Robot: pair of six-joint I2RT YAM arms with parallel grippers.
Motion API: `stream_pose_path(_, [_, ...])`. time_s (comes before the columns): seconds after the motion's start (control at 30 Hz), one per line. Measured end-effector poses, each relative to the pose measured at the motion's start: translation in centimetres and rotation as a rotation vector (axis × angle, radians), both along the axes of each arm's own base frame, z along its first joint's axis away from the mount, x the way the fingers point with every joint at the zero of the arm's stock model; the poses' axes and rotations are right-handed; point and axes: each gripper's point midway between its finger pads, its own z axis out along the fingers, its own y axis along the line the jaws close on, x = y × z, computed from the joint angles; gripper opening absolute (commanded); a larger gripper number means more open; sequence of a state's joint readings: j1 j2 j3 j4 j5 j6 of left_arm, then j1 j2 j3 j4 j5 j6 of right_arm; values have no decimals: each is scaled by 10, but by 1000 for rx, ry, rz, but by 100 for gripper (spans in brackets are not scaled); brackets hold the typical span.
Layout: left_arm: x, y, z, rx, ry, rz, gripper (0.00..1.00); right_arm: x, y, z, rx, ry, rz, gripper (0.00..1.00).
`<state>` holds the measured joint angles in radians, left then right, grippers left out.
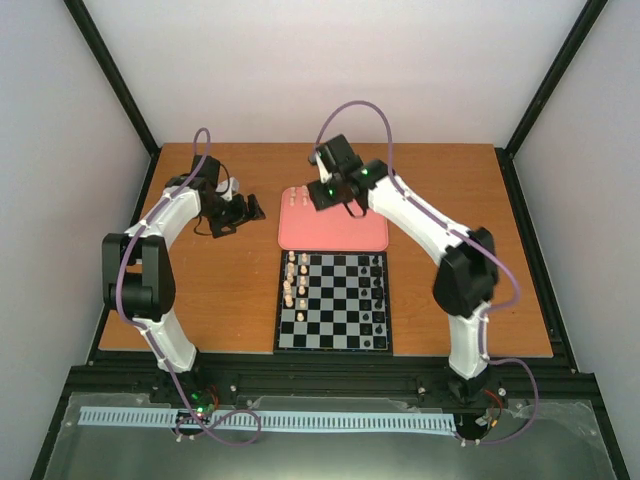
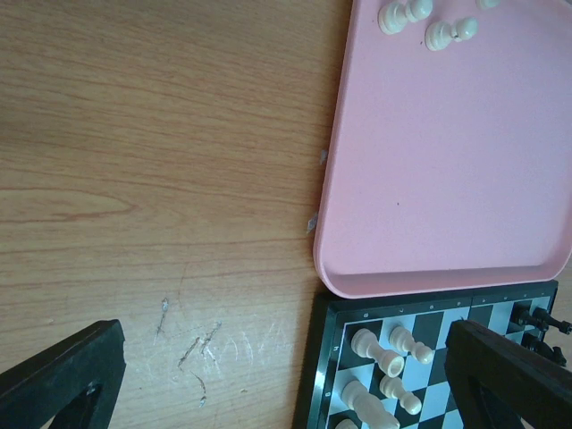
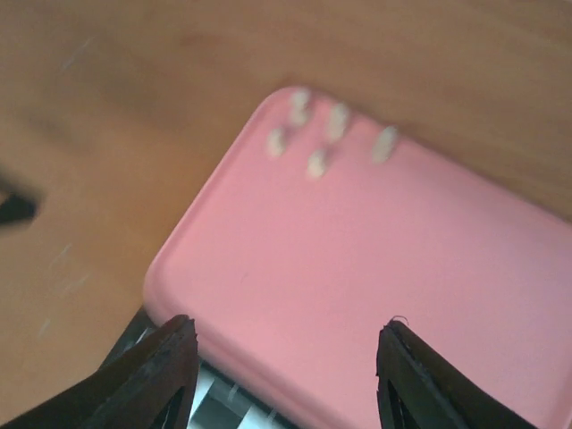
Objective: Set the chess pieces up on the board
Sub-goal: Pick up the chess piece from the storage box.
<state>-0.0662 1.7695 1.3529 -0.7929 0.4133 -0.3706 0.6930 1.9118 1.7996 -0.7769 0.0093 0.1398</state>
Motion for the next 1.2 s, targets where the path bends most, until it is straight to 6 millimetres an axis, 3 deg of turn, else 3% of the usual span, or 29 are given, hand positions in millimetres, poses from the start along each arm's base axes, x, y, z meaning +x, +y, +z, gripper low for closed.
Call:
stream_pose_path(0.07, [0, 0, 0, -1, 0, 0, 100, 43, -1, -7, 9, -17, -51, 53])
stream_pose_path(0.2, [0, 0, 0, -3, 0, -1, 100, 109, 2, -33, 34, -27, -114, 51])
stream_pose_path(0.3, [0, -1, 0, -3, 0, -2, 100, 137, 1, -59, 43, -16, -143, 51])
stream_pose_path(0.43, [0, -1, 0, -4, 0, -2, 100, 148, -3, -92, 24, 11, -162, 52])
stream_pose_path(0.57, [0, -2, 1, -10, -1, -4, 100, 153, 4, -109, 31, 14, -160, 52])
stream_pose_path(1.0, [1, -3, -4, -17, 7, -7, 100, 175, 16, -138, 57, -14, -180, 51])
stream_pose_path(1.2, [1, -3, -10, -16, 23, -7, 100, 178, 16, -148, 57, -9, -190, 42])
